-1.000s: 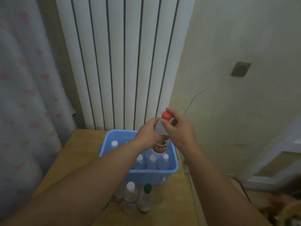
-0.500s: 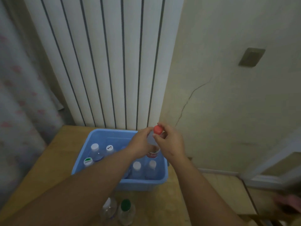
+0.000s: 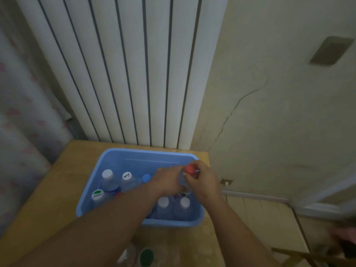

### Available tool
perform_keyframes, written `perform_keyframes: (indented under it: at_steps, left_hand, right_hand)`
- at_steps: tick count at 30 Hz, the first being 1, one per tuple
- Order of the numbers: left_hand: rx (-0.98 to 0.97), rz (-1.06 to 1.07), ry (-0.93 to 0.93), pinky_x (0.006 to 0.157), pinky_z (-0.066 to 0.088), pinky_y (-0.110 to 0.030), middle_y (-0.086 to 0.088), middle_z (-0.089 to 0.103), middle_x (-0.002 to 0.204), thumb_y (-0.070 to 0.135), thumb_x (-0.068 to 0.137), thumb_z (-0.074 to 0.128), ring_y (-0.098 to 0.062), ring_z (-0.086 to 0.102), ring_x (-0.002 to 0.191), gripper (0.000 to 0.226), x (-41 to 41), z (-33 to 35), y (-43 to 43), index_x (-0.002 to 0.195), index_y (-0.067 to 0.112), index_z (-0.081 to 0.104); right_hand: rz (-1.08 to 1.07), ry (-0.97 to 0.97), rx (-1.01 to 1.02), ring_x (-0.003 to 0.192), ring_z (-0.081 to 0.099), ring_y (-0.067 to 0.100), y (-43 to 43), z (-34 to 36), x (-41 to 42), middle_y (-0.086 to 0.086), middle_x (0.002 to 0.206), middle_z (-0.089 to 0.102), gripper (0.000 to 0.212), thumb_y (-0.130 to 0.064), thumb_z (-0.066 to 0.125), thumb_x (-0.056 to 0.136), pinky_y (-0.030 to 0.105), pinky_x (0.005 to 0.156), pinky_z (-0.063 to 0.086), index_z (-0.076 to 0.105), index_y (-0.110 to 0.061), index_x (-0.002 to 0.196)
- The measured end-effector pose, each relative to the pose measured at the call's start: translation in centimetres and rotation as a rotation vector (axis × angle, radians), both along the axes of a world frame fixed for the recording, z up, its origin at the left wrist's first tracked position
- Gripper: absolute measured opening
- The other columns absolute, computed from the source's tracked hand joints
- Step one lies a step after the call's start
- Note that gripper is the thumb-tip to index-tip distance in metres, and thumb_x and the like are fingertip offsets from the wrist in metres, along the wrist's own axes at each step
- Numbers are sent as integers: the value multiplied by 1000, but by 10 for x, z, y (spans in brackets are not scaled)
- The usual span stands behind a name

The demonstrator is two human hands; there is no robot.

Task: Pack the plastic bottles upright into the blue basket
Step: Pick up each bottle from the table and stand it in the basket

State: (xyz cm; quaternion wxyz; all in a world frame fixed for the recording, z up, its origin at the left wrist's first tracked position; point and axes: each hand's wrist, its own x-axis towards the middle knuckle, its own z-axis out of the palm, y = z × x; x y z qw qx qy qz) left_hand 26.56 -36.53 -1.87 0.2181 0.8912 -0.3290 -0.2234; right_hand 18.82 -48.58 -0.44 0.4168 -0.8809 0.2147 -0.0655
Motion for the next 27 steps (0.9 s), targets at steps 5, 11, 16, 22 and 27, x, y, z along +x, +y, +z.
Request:
perform_keyframes:
  at_steps: [5, 11, 16, 22, 27]
  left_hand:
    - [178, -54, -150, 92, 47, -40, 9, 68, 99, 60, 70, 65, -15, 61, 98, 39, 10, -20, -1, 101, 36, 63]
    - [368, -66, -296, 107, 28, -45, 4, 58, 126, 66, 75, 59, -23, 44, 124, 50, 12, -36, -4, 117, 38, 64]
    - [401, -51, -268, 106, 28, -43, 1, 53, 136, 61, 84, 56, -25, 41, 128, 45, 10, -35, -5, 126, 44, 61]
    - [366, -21, -267, 101, 33, -40, 1, 57, 123, 56, 84, 60, -23, 46, 119, 42, 8, -30, -2, 123, 41, 63]
    - [277, -33, -257, 104, 33, -40, 3, 56, 130, 49, 86, 60, -23, 45, 124, 39, 7, -24, 7, 124, 42, 63]
  right_hand:
    - [72, 105, -31, 93, 59, 10, 2, -18, 6, -2, 106, 66, 40, -25, 68, 84, 15, 78, 38, 60, -24, 123]
    - [119, 190, -92, 84, 61, 16, 3, -32, 2, 2, 92, 69, 18, -23, 63, 85, 23, 71, 39, 67, -18, 103]
    - [68, 188, -80, 86, 61, 21, 2, -39, -1, 5, 92, 69, 18, -24, 61, 88, 24, 69, 38, 66, -18, 105]
    - [70, 210, -36, 105, 60, 24, 6, -38, -4, 6, 113, 65, 34, -19, 58, 91, 23, 79, 38, 57, -20, 125]
    - [3, 167, -65, 116, 56, 20, 9, -36, -4, 3, 134, 55, 43, -27, 58, 91, 24, 94, 40, 53, -20, 133]
